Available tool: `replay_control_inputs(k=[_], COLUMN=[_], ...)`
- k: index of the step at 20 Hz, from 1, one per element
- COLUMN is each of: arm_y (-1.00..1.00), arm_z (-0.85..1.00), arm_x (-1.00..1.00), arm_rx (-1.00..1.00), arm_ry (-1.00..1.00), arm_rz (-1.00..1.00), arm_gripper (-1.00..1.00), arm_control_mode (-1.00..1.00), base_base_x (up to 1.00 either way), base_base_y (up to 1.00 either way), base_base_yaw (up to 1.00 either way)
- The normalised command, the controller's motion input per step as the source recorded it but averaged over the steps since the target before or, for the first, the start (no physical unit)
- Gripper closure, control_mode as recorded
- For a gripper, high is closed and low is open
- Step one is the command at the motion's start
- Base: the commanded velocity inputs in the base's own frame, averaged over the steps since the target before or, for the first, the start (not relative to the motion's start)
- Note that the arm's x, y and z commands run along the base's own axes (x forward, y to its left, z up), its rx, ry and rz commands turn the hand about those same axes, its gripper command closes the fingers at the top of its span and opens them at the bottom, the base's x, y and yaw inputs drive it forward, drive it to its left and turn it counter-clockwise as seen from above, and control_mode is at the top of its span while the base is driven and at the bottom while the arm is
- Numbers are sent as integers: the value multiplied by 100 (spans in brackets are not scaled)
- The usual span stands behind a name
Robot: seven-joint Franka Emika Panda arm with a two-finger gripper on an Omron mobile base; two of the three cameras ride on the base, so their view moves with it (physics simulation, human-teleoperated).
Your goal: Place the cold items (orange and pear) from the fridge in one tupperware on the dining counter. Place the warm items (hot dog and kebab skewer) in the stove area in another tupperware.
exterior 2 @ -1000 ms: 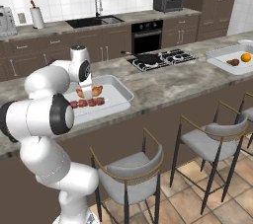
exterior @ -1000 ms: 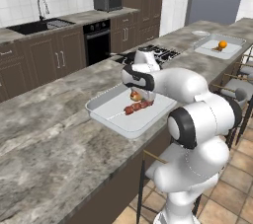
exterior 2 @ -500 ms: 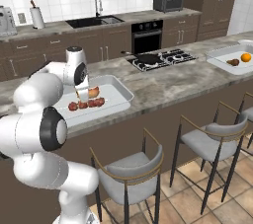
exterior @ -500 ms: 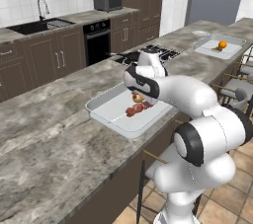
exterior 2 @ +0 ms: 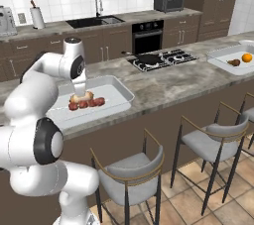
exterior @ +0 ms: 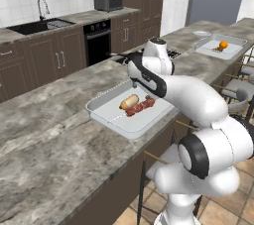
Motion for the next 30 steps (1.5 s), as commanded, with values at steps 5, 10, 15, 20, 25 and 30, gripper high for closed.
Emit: replay_control_inputs(k=[5, 10, 15, 20, 25, 30], arm_y=[2, 0, 0, -1, -11, -16], arm_z=[33, 27, 12, 0, 0, 0], arm_x=[-41, -61, -76, -86, -94, -92], arm_rx=[0, 3, 5, 3, 1, 0], arm_ry=[1, 1, 0, 0, -10, -28], arm_rz=[1, 1, 2, 12, 19, 18], arm_gripper=[-100, -100, -100, -100, -100, -100], arm_control_mode=[-100, -100, -100, -100, -100, -100], base_base_x=[0, 0, 0, 0, 0, 0], base_base_y=[0, 0, 0, 0, 0, 0], base_base_yaw=[0, 0, 0, 0, 0, 0])
